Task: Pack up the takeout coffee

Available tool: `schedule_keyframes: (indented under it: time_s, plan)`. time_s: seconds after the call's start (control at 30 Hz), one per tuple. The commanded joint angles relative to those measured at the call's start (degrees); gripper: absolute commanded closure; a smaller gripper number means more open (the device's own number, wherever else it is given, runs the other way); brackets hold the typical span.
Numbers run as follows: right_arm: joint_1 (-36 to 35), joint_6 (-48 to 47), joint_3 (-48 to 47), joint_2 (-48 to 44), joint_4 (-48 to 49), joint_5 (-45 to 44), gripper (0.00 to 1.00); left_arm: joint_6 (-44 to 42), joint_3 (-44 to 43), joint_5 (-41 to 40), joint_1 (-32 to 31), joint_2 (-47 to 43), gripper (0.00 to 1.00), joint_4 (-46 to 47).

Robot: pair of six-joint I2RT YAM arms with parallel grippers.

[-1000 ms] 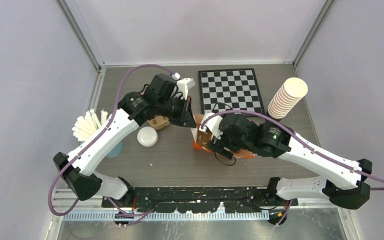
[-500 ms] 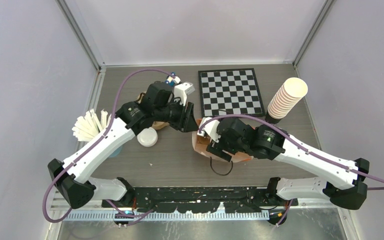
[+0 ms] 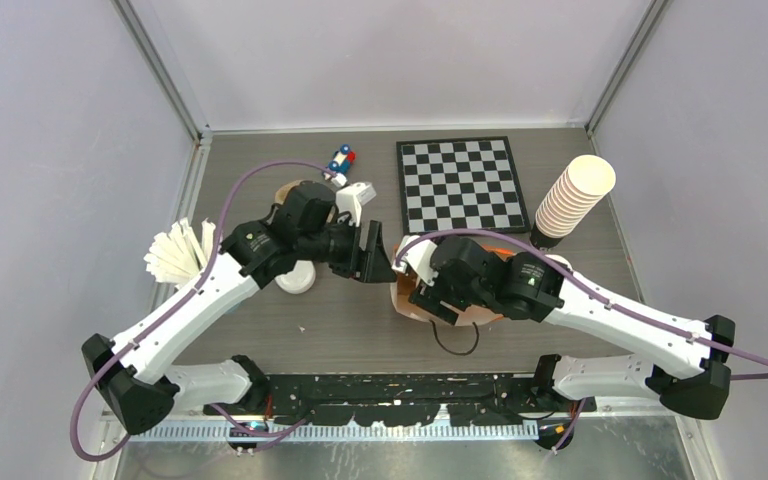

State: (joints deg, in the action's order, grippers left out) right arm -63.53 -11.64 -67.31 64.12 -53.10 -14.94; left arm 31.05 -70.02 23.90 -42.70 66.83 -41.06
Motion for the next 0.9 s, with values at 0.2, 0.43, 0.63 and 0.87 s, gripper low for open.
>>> schedule_keyframes:
  time_s: [0.2,0.43,0.63,0.87]
  plan:
    - [0.1,1.8,2.2,-1.0,5.7,-1.5,0.41,2.9,-4.3,-3.0,-4.0,2.2,0.31,-2.7]
    - [0.0,4.0,3.2,-1.1,9.0,-2.4,0.41,6.1,-4.1,-5.8,-4.8,1.3,0.28,-2.9]
    - [0.1,5.4,5.1,-3.1,12.2,-3.7,0.42,9.1,-2.2,-8.2,-6.6,1.5,0.41,-1.4]
    - [0.1,4.1,5.3,-7.4,7.3,-2.5,0.41,2.3,-2.2,-11.4,-7.0,1.1,0.84,0.5]
